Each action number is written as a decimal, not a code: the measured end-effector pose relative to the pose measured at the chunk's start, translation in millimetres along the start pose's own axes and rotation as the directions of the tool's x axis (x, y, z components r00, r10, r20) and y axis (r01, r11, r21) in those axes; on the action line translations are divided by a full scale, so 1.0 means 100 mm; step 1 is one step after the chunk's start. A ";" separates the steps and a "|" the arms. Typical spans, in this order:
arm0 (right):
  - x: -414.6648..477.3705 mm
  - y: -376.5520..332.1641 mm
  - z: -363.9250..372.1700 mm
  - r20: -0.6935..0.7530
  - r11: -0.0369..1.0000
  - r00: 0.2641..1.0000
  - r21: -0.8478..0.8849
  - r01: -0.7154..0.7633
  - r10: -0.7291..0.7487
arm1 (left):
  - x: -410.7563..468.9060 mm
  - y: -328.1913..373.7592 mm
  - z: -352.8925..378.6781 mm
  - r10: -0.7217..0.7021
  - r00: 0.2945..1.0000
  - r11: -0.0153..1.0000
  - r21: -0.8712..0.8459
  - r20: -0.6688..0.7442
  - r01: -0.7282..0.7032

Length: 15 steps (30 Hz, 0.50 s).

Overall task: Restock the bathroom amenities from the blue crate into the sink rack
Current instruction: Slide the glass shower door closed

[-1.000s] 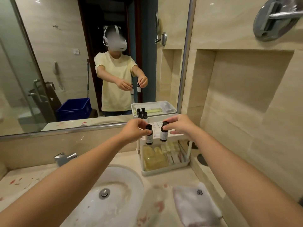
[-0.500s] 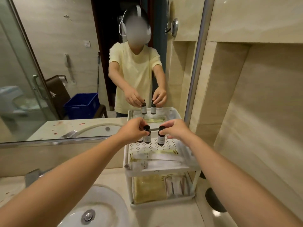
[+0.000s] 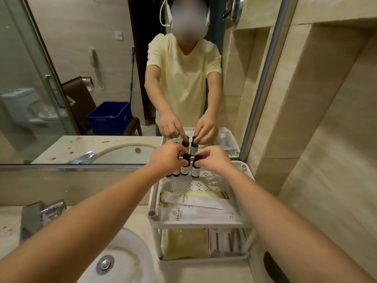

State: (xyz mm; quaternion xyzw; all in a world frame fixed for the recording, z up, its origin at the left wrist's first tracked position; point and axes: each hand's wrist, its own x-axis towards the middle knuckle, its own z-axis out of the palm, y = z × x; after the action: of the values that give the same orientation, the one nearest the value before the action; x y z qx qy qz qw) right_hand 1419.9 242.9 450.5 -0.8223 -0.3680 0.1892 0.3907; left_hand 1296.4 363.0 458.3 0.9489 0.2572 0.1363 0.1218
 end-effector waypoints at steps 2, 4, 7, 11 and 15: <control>0.04 0.01 0.03 -0.002 0.999 1.000 -0.041 0.028 -0.028 | 0.01 -0.03 0.04 -0.011 1.000 1.000 0.005 -0.014 0.011; 0.07 0.01 0.05 -0.002 0.997 0.999 -0.067 0.044 -0.044 | 0.02 -0.06 0.09 -0.020 0.999 1.000 0.014 -0.027 0.020; 0.11 0.00 0.08 -0.004 0.994 0.999 -0.095 0.053 -0.054 | 0.01 -0.09 0.14 -0.031 0.998 0.999 0.030 -0.062 0.032; 0.16 0.01 0.12 -0.018 0.992 0.998 -0.117 0.052 -0.055 | 0.00 -0.11 0.18 -0.033 0.995 0.997 0.071 -0.095 0.040; 0.18 0.02 0.15 -0.033 0.993 0.998 -0.110 0.044 -0.048 | 0.02 -0.10 0.20 -0.020 0.994 0.994 0.108 -0.110 0.032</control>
State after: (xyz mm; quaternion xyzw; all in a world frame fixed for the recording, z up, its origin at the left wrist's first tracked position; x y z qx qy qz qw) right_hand 1423.2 263.3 438.9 -0.8369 -0.3897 0.1451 0.3558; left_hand 1299.4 369.3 436.9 0.9419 0.2830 0.1718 0.0573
